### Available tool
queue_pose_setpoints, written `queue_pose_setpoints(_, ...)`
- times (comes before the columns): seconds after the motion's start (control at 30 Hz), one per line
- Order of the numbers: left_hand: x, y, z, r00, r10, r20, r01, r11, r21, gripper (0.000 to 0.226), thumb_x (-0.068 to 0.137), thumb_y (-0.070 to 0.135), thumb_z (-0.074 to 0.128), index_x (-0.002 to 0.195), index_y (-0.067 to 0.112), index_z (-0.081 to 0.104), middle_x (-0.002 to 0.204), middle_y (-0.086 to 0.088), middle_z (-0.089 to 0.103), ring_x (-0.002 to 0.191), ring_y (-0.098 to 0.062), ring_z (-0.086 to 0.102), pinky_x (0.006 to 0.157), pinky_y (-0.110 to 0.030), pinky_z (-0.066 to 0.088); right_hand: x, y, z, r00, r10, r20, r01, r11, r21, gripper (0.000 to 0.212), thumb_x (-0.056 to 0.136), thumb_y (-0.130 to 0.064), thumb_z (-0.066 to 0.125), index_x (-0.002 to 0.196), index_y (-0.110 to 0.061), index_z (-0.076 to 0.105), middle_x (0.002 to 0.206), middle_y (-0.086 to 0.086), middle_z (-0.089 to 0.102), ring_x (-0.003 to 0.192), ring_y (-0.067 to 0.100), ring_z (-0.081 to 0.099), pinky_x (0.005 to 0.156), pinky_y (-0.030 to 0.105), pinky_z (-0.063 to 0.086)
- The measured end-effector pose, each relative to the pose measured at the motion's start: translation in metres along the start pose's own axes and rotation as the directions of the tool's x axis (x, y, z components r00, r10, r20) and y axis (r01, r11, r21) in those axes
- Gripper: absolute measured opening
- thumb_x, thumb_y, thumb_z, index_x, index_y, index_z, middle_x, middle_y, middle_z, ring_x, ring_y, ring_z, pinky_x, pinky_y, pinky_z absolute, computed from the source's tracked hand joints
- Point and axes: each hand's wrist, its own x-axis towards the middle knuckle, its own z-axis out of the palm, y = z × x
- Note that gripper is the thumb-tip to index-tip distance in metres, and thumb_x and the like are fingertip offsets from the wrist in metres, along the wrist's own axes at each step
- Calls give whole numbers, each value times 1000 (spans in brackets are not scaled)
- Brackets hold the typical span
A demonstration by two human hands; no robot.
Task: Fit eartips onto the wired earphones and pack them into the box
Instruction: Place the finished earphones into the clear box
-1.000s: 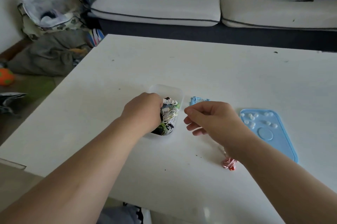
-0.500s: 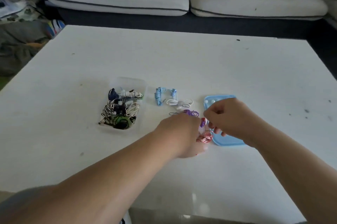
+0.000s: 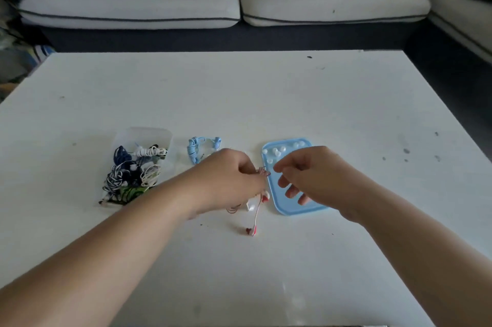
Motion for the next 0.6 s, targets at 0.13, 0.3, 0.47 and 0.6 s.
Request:
queue_pose_setpoints(0.13, -7, 8, -23, 994, -5, 110, 59, 867, -495, 26, 80, 14, 50, 84, -3, 69, 68, -14, 66, 51, -24, 59, 51, -25, 47, -6, -7, -4, 987, -106, 119, 64, 946, 318, 46, 94, 9, 48, 119, -21, 72, 115, -3, 76, 109, 13, 71, 95, 38, 59)
queue_pose_setpoints(0.3, -26, 17, -38, 971, 152, 184, 34, 677, -735, 12, 88, 13, 51, 79, 10, 59, 75, -16, 60, 55, -24, 56, 51, -28, 47, -12, -15, 0, 912, -310, 267, 151, 862, 484, 58, 74, 5, 51, 127, -12, 67, 125, 6, 73, 122, 22, 66, 107, 41, 49)
queue_pose_setpoints(0.47, -25, 16, -42, 977, 206, 58, -116, 737, -665, 27, 82, 25, 76, 74, 14, 52, 67, -8, 59, 56, -23, 55, 51, -28, 43, -11, -15, 7, 881, -366, 299, 184, 849, 496, 34, 91, -11, 61, 125, -7, 66, 124, 14, 72, 125, 31, 63, 113, 58, 43)
queue_pose_setpoints(0.6, -27, 16, -45, 973, 231, -1, -150, 630, -762, 22, 81, 1, 65, 72, 12, 49, 64, -15, 57, 57, -27, 58, 53, -30, 48, -10, -18, 11, 897, -357, 260, 163, 815, 557, 31, 98, -9, 62, 128, -1, 61, 126, 20, 69, 121, 34, 66, 108, 60, 47)
